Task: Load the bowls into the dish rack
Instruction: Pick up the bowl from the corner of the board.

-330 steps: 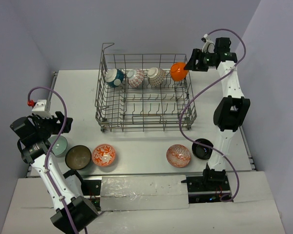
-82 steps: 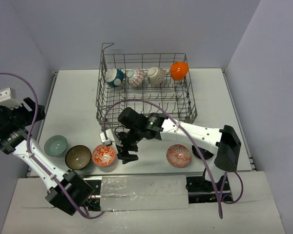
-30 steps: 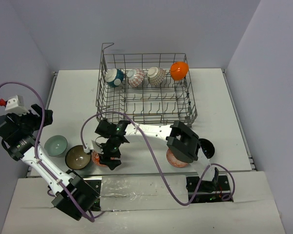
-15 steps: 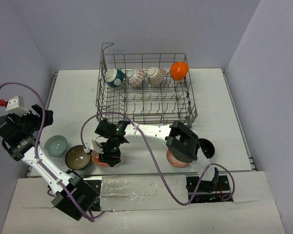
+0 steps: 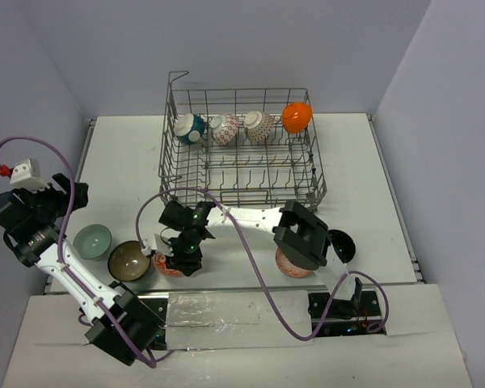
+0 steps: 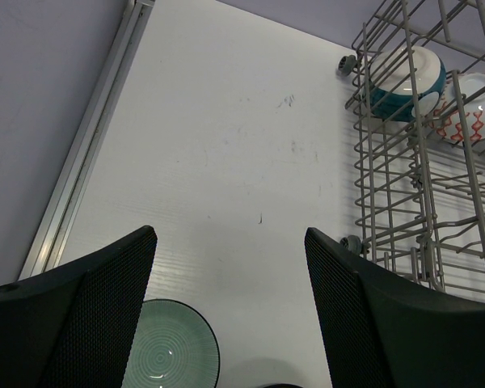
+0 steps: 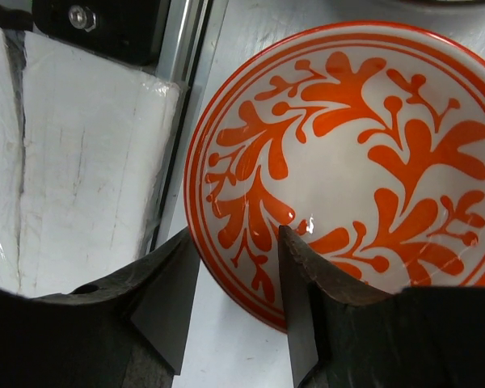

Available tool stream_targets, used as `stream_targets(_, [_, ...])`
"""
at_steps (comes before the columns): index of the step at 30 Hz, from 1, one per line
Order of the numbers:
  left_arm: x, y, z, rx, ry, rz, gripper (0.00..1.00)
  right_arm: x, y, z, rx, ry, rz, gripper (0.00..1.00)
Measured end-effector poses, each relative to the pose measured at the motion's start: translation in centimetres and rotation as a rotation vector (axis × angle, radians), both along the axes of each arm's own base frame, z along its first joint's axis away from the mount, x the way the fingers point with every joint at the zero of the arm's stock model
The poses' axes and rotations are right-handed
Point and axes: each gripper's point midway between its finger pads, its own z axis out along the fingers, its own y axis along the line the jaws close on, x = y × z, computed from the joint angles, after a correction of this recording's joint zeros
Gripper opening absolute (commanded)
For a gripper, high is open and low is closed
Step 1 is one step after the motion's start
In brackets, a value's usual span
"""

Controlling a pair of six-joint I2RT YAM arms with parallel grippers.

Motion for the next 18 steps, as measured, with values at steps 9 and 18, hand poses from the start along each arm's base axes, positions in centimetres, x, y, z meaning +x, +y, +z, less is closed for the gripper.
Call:
stream_targets(9, [0.01, -0.14, 0.04, -0.001, -0.003, -0.007, 0.80, -0.07, -0.49, -0.43, -0.009, -0.004, -0.003, 0.49])
stream_targets(18, [-0.09, -0.38, 0.38, 0.007, -0.013, -0.013, 0.80, 0.29, -1.09, -0.04, -0.019, -0.033, -0.015, 0.48])
